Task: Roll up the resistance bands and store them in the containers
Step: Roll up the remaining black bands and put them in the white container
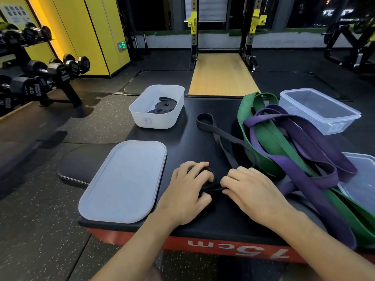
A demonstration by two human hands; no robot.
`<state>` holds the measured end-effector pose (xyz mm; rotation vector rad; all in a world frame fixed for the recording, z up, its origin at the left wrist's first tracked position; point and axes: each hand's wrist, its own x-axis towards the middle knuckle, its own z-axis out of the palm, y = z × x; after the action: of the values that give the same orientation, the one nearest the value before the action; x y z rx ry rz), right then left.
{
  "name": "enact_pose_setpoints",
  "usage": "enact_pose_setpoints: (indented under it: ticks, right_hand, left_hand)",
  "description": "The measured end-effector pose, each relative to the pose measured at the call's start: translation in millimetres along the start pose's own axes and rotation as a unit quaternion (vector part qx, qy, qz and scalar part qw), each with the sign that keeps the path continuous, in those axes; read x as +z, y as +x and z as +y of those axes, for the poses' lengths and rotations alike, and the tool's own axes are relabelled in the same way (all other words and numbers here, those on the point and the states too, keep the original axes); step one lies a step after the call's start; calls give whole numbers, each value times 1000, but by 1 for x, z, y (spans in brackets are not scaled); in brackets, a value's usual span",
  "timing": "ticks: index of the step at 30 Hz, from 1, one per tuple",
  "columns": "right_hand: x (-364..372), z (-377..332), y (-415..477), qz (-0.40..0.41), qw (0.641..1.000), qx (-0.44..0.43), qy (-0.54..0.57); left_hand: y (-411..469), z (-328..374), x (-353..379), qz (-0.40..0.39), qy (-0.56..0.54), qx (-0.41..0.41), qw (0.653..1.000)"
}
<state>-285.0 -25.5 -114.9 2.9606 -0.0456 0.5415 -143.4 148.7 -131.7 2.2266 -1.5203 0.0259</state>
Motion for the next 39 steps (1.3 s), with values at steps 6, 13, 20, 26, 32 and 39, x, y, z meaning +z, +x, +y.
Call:
enact_pose_setpoints:
  ticks: [6, 13, 20, 26, 32, 39]
  right_hand:
    - [1, -3, -2, 19, 1000, 8, 14]
    - [-6, 9, -5, -20, 999, 40, -2]
    - [-6, 6, 1, -54, 989, 137, -4]
    - [-1, 5, 10, -22, 985, 171, 25]
    - [-1, -1, 19, -14, 990, 139, 28]
    - [1, 5, 12, 38, 996, 72, 27]
  left_hand:
    - [-1, 0, 0, 2, 0, 12, 1000]
    - [-1, 0, 0, 14, 2, 10, 1000]
    - [-2, 3, 0, 26, 11, 13, 1000]
    - [0, -3, 0, 26, -22, 29, 999]
    - [-1, -2, 1, 24, -37, 27, 999]
    - [-1, -2, 2, 68, -4, 52, 996]
